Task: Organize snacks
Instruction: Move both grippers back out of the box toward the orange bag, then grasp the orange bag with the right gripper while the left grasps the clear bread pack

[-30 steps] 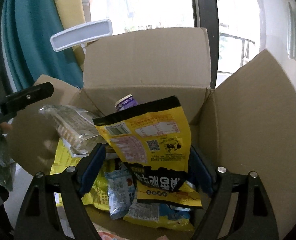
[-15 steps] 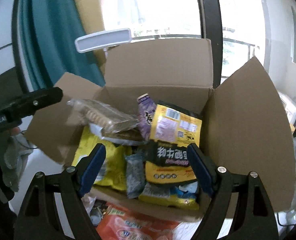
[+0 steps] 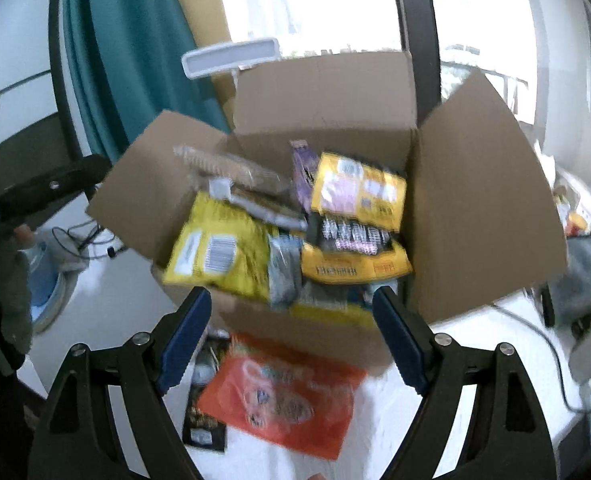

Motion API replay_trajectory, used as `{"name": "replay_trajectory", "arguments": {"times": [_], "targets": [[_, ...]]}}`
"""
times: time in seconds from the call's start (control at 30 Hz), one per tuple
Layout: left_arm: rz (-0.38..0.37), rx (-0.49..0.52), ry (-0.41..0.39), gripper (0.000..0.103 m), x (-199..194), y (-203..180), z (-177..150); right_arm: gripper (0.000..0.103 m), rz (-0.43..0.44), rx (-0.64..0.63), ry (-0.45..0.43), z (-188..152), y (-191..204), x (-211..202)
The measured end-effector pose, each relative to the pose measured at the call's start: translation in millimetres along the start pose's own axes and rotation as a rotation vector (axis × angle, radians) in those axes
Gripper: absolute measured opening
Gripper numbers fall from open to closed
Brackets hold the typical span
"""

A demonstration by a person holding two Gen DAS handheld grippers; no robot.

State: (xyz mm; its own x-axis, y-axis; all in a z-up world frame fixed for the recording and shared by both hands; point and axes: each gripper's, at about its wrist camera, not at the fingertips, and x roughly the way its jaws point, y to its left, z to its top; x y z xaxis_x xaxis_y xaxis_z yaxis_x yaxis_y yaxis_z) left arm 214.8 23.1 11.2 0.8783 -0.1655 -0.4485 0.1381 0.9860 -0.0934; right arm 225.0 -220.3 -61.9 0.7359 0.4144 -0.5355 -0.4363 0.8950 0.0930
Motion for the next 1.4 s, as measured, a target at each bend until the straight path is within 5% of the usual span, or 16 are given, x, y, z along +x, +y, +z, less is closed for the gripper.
{"name": "replay_trajectory", "arguments": {"times": [0.57,0.83,1.4], "targets": [[0.051,-0.132,0.334,0.089,64,14,-120,0.085,0.022,0.159,0.195,-72,-48,58],[0.019,-0.178,0.389,0.089,96,13,-129,0.085,0.048,0.203,0.256,-82,-61,86],[0.085,-0.146,0.443,0.089,140,29,-142,0.085,0.081,0.2,0.269,-78,-54,107]]}}
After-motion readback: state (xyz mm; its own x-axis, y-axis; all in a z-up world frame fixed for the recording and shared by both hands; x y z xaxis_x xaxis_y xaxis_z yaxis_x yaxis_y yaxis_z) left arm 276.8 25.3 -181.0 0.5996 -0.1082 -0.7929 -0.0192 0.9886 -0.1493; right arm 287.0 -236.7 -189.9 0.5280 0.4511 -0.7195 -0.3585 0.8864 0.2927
